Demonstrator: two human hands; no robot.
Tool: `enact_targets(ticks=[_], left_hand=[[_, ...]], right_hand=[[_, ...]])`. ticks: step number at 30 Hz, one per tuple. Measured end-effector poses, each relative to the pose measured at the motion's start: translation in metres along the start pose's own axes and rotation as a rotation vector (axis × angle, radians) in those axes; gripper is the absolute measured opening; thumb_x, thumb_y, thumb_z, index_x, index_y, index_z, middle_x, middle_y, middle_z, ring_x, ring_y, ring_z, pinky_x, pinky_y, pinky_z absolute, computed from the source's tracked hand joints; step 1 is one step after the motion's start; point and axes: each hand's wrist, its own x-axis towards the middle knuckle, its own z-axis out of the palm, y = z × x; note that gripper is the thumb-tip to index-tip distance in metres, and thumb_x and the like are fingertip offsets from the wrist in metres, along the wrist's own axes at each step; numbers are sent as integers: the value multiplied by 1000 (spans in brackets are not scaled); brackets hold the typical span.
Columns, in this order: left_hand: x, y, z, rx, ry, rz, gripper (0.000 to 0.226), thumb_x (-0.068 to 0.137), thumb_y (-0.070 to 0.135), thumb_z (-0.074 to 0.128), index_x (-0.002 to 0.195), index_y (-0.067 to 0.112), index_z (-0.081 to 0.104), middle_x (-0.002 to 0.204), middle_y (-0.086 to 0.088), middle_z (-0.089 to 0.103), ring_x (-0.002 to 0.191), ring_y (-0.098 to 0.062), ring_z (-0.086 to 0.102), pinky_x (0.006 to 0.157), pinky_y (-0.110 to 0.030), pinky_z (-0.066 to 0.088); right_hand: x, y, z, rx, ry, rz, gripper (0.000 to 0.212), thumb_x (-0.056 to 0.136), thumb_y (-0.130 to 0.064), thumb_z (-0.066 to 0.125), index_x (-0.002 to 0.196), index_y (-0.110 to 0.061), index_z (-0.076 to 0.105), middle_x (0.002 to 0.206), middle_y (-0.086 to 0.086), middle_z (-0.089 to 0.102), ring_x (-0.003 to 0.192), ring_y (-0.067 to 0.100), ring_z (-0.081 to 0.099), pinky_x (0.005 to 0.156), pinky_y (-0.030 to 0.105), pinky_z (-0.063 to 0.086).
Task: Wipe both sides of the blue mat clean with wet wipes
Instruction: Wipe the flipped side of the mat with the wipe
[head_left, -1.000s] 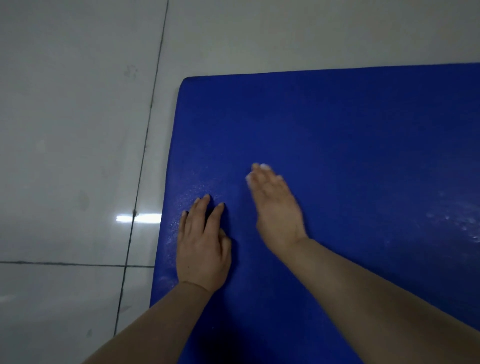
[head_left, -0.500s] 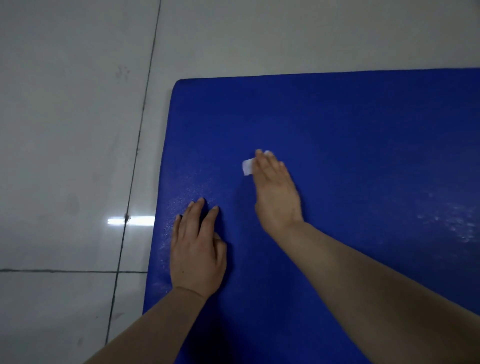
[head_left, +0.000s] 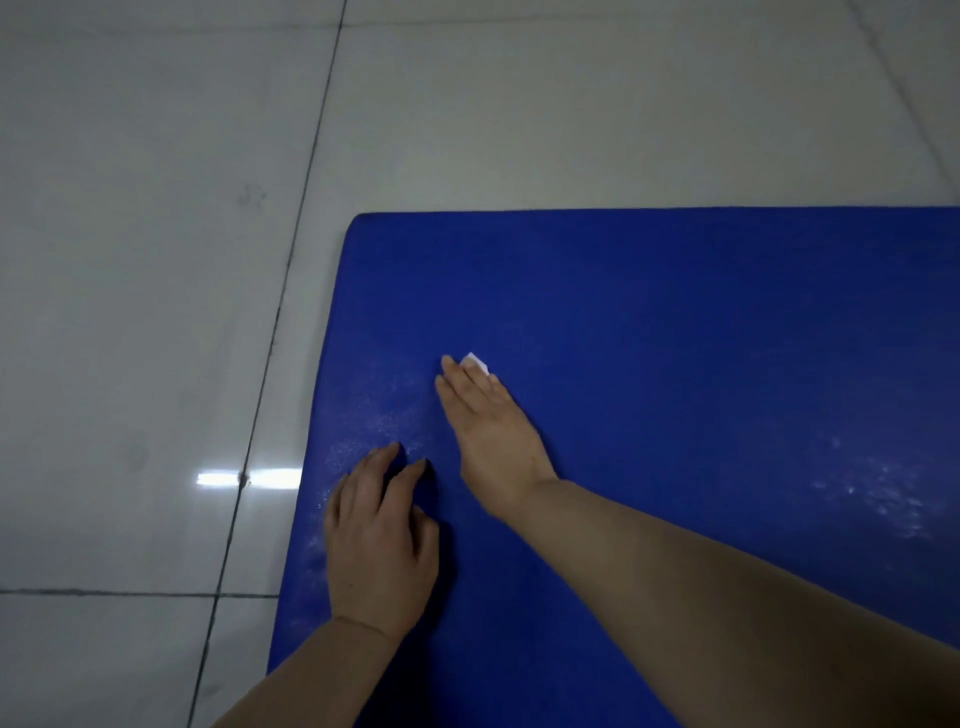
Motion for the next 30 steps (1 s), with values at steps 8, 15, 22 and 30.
enact_targets(ticks=[8, 15, 22, 30], left_hand=[[75, 10, 21, 105, -39, -96, 54, 83, 23, 31, 125, 5, 58, 140, -22, 48, 129, -37, 46, 109, -54, 28], [76, 8, 22, 141, -25, -82, 58, 83, 27, 28, 131, 10, 57, 143, -14, 47, 133, -30, 41, 113, -51, 25], [77, 7, 24, 136, -31, -90, 57, 82, 26, 29, 130, 11, 57, 143, -12, 47, 135, -25, 36, 113, -50, 26], [76, 8, 22, 130, -10, -95, 55, 83, 25, 31, 129, 12, 58, 143, -11, 48, 134, -27, 39, 113, -50, 27]], right_hand=[[5, -2, 11, -61, 77, 34, 68, 66, -18, 82, 129, -6, 57, 140, 9, 50, 132, 23, 43, 109, 36, 30], [16, 57, -25, -273, 168, 323, 68, 76, -1, 66, 139, 1, 41, 148, 17, 37, 138, 31, 35, 114, 37, 17], [66, 15, -17, -112, 104, 73, 62, 100, -11, 32, 151, -5, -4, 159, 12, -11, 146, 27, -11, 117, 33, -13], [57, 77, -40, -305, 204, 243, 67, 93, -2, 45, 150, -2, 10, 159, 13, 5, 147, 26, 8, 117, 33, 1]])
